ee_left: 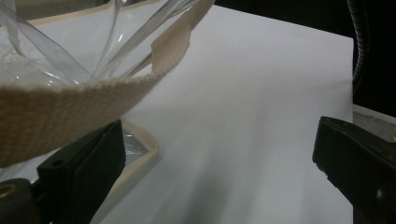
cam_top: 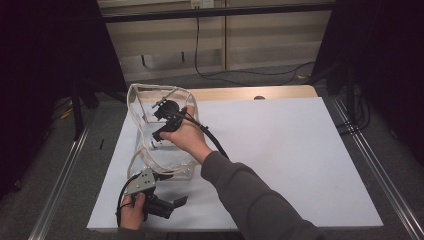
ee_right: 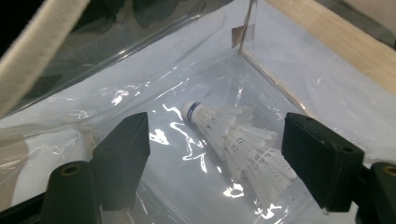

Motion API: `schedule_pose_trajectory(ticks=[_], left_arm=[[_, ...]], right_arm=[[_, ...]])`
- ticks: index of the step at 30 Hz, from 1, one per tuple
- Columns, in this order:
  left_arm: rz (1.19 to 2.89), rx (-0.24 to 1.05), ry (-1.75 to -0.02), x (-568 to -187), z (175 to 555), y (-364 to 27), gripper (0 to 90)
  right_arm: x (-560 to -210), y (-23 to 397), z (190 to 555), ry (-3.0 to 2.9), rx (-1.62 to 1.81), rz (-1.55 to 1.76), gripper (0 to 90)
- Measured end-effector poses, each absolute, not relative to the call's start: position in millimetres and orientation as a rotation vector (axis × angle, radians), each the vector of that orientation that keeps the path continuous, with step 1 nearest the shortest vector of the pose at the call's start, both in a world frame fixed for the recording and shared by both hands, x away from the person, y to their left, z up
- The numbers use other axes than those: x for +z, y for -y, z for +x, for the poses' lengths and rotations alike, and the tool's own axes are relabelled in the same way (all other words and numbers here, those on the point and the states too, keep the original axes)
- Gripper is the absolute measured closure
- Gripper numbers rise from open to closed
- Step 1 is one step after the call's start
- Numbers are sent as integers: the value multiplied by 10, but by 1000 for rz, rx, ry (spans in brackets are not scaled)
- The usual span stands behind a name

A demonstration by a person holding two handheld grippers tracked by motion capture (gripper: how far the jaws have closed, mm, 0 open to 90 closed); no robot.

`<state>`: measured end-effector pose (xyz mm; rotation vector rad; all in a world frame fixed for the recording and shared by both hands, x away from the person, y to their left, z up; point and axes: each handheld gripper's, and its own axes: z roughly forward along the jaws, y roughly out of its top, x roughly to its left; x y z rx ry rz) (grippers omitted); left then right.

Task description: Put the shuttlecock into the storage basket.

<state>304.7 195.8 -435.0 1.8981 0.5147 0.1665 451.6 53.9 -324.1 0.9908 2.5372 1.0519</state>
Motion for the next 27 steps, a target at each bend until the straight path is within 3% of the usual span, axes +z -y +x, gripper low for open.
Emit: schedule_pose_trajectory(ticks=[27], left_arm=[[1902,174,-521,-4347,3045,-1946,25]], right_arm=[[-3041,-330,4408,-2559,1115,961,144]])
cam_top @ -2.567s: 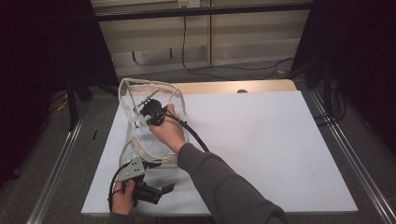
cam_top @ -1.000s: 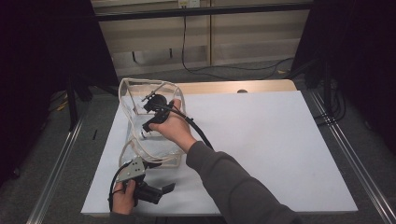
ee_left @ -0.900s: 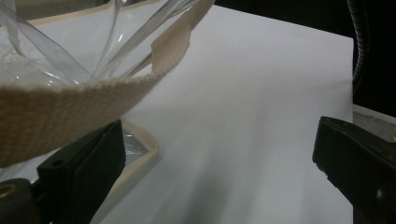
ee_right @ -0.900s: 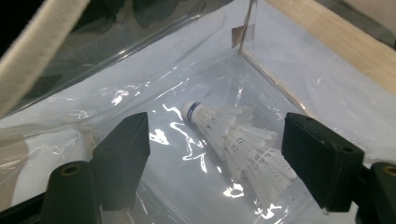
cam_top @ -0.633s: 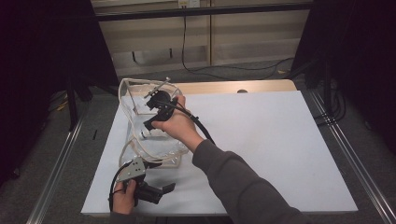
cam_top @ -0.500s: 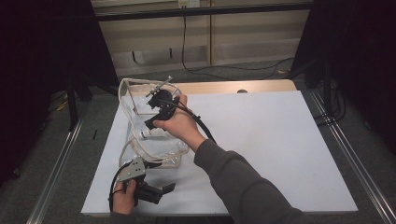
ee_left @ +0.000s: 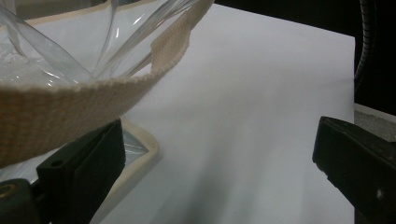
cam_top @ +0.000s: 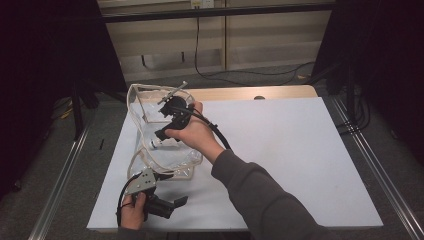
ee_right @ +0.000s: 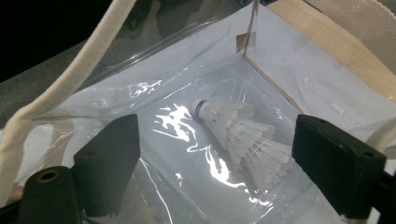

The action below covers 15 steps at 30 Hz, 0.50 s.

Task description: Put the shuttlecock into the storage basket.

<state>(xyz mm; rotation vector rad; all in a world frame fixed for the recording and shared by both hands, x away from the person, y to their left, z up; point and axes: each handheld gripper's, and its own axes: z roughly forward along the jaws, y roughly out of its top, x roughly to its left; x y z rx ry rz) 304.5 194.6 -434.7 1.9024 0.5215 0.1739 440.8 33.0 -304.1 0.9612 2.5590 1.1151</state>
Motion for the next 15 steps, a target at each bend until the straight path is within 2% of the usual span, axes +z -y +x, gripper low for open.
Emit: schedule_pose_trajectory(ticks=[15], left_arm=[[1898,167,-518,-4348,3053,-1945,23]], right_arm=[[-2962,-238,4314,-2596,1181,941,95]])
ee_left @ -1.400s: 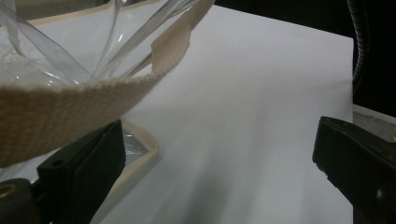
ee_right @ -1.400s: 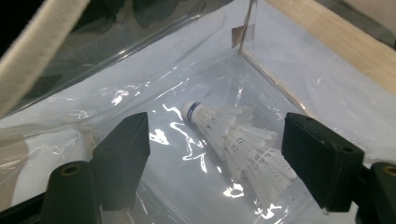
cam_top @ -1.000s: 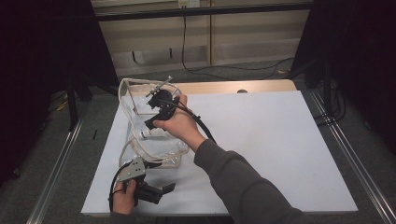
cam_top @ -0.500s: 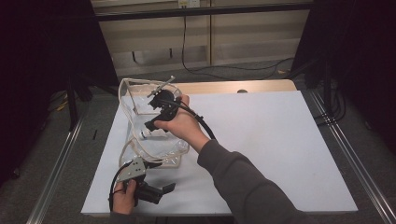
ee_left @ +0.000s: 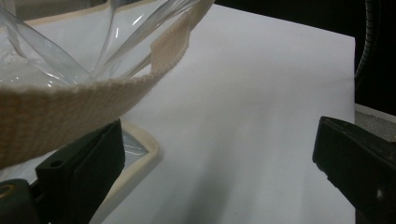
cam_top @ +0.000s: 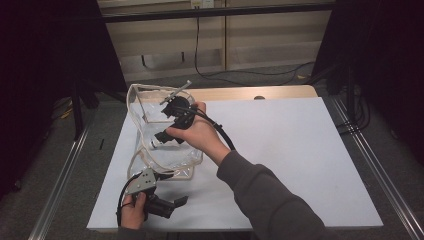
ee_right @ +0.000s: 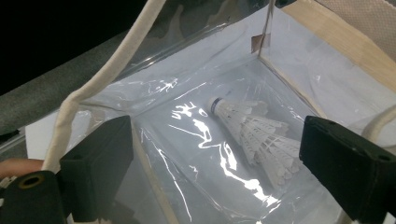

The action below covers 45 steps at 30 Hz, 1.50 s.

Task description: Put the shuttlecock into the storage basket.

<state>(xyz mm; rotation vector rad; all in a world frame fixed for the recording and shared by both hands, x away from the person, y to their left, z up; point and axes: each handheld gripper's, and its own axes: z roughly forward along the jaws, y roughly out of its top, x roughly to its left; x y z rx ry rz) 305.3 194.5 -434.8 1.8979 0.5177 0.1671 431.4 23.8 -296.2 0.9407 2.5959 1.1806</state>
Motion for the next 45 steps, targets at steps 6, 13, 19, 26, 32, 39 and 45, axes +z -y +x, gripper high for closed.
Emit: schedule_pose_trajectory(ticks=[6,13,19,26,32,39,45], left_arm=[[1900,173,-517,-4346,3058,-1944,23],[1901,174,-519,-4347,3056,-1942,23],[1909,182,-518,-4347,3055,-1946,25],[1916,189,-519,-4349,3057,-1942,23],[1921,182,-512,-4352,3054,-1945,24],[1929,180,-510,-4351,3043,-1935,23],[1925,174,-508,-4353,3036,-1942,25]], right_arm=[[-2909,-179,4264,-2601,1222,914,77],[-2896,-92,4248,-2613,1220,906,60],[-2882,-22,4234,-2621,1225,894,56],[-2839,69,4191,-2619,1235,881,52],[-2825,154,4163,-2614,1261,873,48],[-2812,246,4115,-2623,1269,855,48],[-2802,344,4054,-2620,1293,835,49]])
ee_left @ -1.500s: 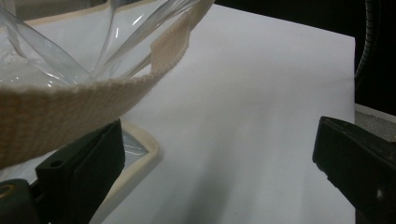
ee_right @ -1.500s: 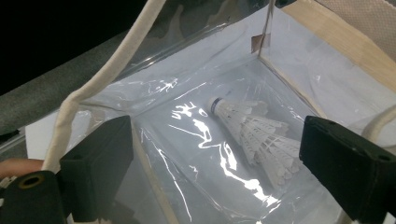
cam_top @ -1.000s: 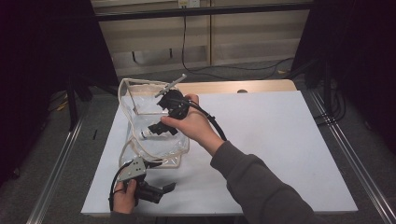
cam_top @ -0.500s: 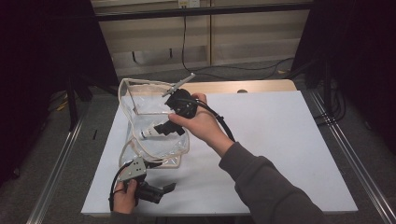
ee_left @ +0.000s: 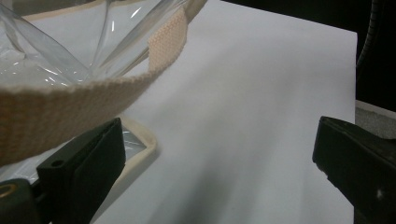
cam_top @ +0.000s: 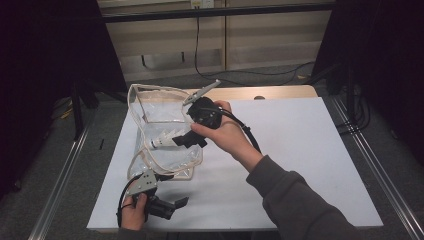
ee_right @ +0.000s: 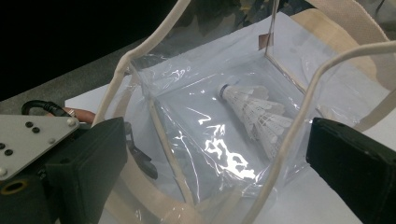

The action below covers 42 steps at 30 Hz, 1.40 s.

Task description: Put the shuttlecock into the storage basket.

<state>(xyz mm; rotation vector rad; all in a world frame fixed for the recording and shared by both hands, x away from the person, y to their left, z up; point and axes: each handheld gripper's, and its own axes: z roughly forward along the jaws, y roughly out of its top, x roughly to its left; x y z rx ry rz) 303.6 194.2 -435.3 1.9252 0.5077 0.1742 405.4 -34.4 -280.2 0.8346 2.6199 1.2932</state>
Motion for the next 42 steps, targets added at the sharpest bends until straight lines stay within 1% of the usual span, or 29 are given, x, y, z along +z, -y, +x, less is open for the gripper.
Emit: schedule_pose_trajectory(ticks=[13,42], left_arm=[[1920,179,-518,-4344,3035,-1937,27],[1927,181,-518,-4345,3033,-1936,25]], right_arm=[[-2825,664,3952,-2597,1369,817,49],[-3205,1283,3820,-2566,1437,839,48]])
